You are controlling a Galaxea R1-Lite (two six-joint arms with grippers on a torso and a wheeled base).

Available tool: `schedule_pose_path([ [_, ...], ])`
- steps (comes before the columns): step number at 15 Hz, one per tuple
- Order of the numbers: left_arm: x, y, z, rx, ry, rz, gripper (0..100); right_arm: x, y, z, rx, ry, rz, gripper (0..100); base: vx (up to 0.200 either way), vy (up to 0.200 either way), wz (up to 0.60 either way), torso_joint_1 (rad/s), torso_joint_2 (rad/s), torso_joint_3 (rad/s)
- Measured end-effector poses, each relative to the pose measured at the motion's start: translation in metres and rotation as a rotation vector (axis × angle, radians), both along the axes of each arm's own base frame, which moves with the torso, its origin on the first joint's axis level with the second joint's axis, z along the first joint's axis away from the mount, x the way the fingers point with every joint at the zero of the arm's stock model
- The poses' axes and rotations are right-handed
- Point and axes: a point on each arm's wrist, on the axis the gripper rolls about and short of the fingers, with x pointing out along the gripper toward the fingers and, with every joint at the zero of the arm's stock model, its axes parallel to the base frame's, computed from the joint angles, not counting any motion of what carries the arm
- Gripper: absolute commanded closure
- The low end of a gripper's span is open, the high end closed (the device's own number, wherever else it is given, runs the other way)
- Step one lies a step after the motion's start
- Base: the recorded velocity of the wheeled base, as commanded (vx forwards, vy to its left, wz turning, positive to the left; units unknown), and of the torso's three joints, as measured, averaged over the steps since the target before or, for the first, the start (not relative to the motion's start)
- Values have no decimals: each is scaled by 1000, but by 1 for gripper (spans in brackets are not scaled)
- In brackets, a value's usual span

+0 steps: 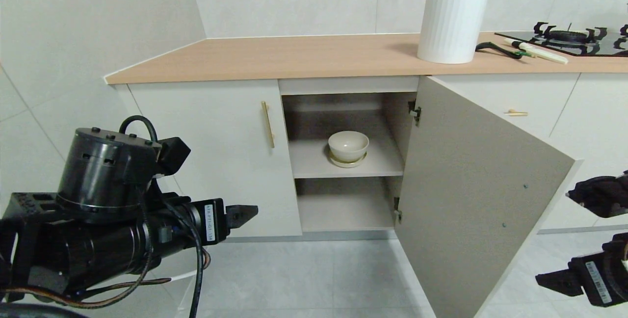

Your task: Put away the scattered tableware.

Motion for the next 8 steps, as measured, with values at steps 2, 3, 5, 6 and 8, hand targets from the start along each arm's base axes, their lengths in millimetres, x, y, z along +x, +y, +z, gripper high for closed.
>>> schedule_pose_path([
  [2, 0, 0, 0, 0, 0, 0, 0, 8, -17, 7, -18, -26, -84, 0, 0, 0, 0, 0, 0, 0],
  [3, 0, 0, 0, 0, 0, 0, 0, 11, -26, 11, -27, -41, -126, 0, 0, 0, 0, 0, 0, 0],
  [5, 0, 0, 0, 0, 0, 1, 0, 18, -39, 18, -30, -85, -195, 0, 0, 0, 0, 0, 0, 0],
  [6, 0, 0, 0, 0, 0, 1, 0, 25, -46, 23, -19, -147, -238, 0, 0, 0, 0, 0, 0, 0],
  [8, 0, 0, 0, 0, 0, 0, 0, 36, -54, 26, -6, -205, -287, 0, 0, 0, 0, 0, 0, 0],
])
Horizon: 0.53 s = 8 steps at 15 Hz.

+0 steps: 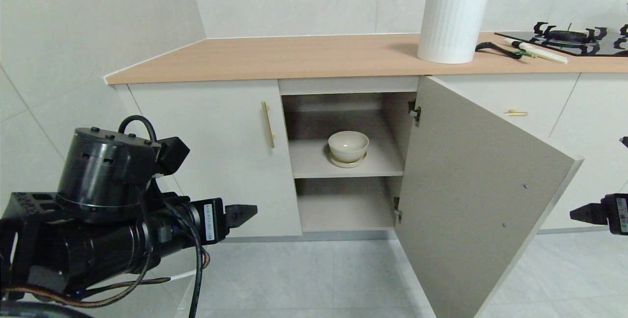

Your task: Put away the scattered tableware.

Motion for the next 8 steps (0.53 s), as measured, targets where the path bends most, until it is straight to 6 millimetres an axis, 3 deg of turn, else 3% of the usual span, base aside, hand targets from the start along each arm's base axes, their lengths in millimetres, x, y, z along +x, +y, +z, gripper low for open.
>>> schedule_pose_path([
  [5, 0, 0, 0, 0, 0, 0, 0, 37, -4, -8, 118, -127, -104, 0, 0, 0, 0, 0, 0, 0],
  [8, 0, 0, 0, 0, 0, 0, 0, 48, 4, -15, 200, -125, -91, 0, 0, 0, 0, 0, 0, 0],
])
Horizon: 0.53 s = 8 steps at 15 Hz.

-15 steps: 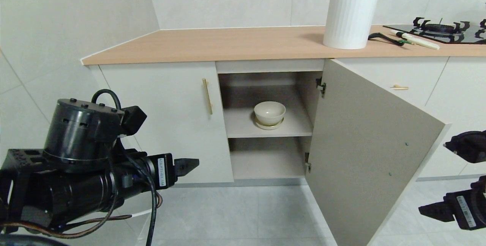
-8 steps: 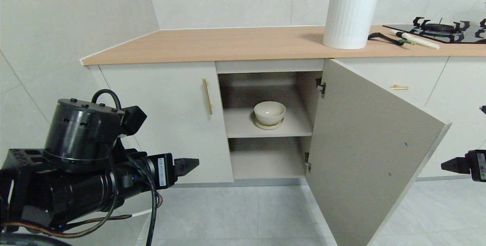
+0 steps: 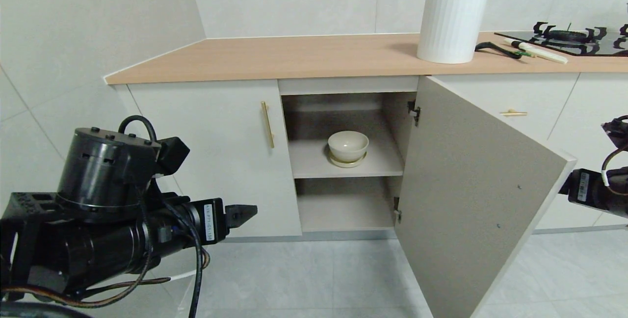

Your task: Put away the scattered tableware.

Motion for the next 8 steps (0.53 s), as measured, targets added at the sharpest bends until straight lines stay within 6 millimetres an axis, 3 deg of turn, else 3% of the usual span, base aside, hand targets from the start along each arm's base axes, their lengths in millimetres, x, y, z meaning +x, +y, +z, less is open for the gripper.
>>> schedule_pose_path([
  [4, 0, 0, 0, -1, 0, 0, 0, 2, 21, -5, 61, 8, 61, 0, 0, 0, 0, 0, 0, 0],
  [8, -1, 1, 3, -8, -10, 3, 0, 0, 58, -4, 97, -16, 208, 0, 0, 0, 0, 0, 0, 0],
])
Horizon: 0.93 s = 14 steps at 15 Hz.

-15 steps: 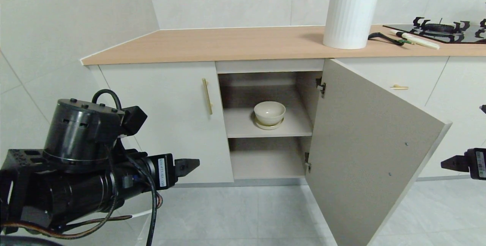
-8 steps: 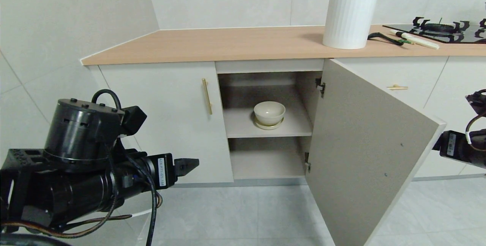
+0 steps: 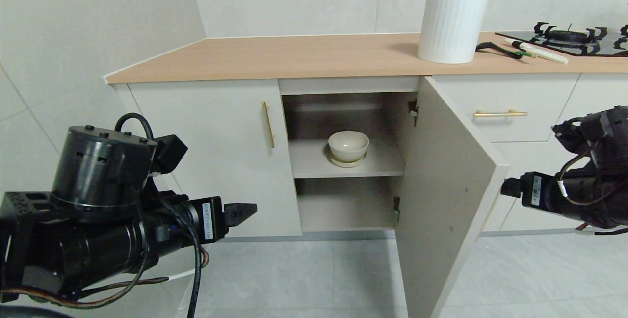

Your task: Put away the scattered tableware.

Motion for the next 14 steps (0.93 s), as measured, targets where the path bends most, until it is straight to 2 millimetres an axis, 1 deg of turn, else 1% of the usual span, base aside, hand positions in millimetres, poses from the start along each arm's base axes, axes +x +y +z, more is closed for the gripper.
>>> schedule_pose_path([
  [3, 0, 0, 0, 0, -1, -1, 0, -1, 31, 3, 25, -13, 195, 0, 0, 0, 0, 0, 0, 0],
  [4, -1, 0, 1, -1, -3, -1, 0, 2, 40, 5, 17, -20, 252, 0, 0, 0, 0, 0, 0, 0],
  [6, -2, 1, 2, -3, -7, -1, 0, 10, 53, 7, 3, -29, 308, 0, 0, 0, 0, 0, 0, 0],
  [9, -2, 1, 3, -4, -13, -1, 0, 37, 80, 6, -12, -36, 371, 0, 0, 0, 0, 0, 0, 0],
  [11, -3, 1, 4, -5, -16, -1, 0, 55, 98, 1, -6, -34, 410, 0, 0, 0, 0, 0, 0, 0],
  [14, -4, 2, 5, -7, -21, -2, 0, 69, 114, -10, 0, -38, 431, 0, 0, 0, 0, 0, 0, 0],
])
